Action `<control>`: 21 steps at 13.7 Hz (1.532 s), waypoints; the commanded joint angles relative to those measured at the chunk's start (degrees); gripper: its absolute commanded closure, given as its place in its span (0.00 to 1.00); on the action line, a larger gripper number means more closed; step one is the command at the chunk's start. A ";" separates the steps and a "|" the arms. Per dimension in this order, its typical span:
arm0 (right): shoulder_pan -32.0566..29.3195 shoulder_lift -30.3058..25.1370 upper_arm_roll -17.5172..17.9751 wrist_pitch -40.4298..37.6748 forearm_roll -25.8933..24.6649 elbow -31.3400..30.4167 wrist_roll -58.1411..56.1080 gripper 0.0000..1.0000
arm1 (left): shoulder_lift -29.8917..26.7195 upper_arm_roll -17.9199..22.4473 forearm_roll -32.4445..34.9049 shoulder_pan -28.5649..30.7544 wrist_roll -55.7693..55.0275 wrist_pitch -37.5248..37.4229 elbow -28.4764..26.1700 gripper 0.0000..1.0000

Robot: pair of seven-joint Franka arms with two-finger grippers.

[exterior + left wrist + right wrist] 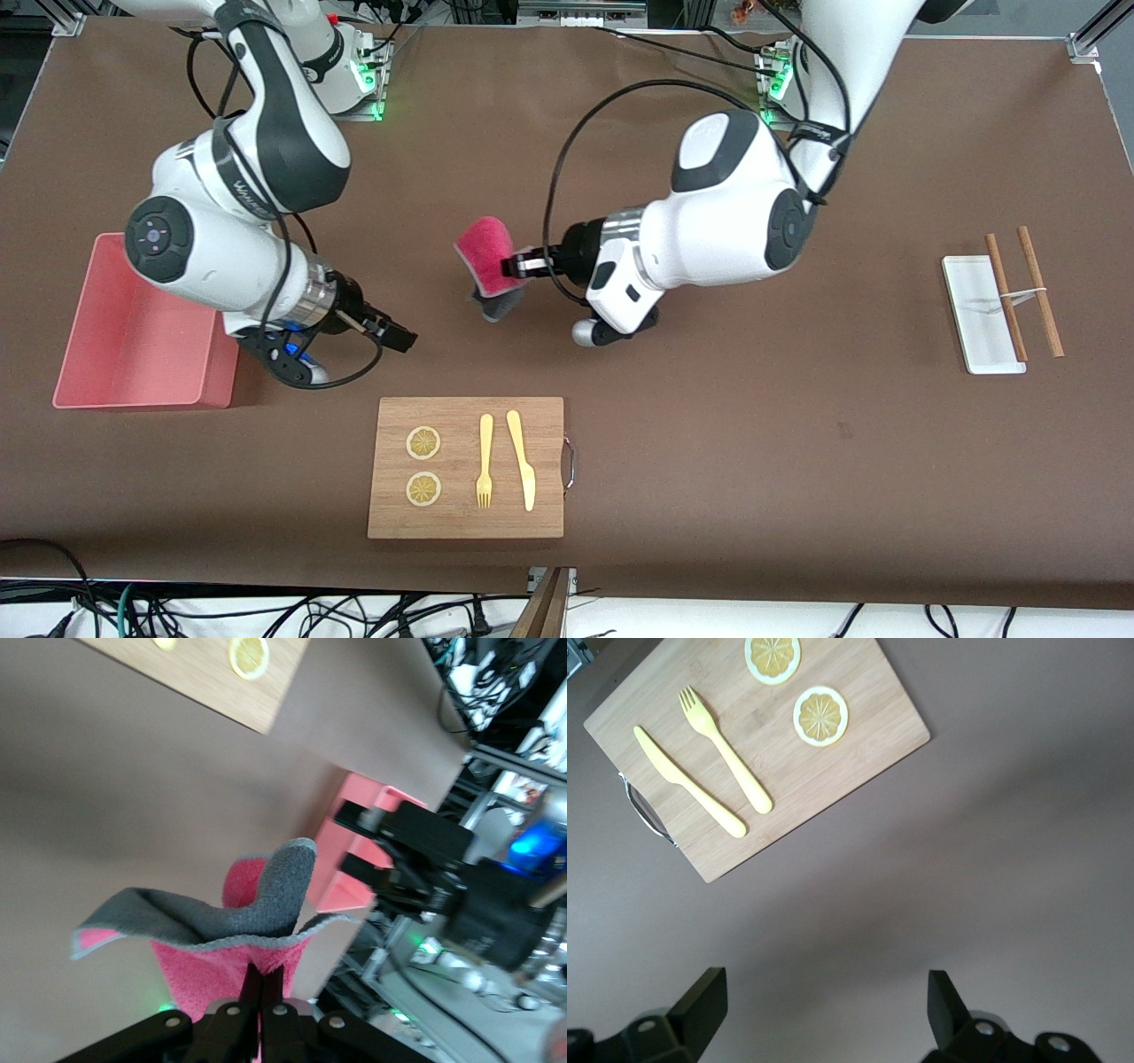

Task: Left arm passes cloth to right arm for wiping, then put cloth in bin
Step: 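Bring the right gripper up to the cloth held by the left gripper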

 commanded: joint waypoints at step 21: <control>-0.13 -0.33 -0.73 -8.25 16.65 -0.06 4.36 0.00 | 2.10 0.79 -4.17 -3.12 -4.73 6.19 2.16 1.00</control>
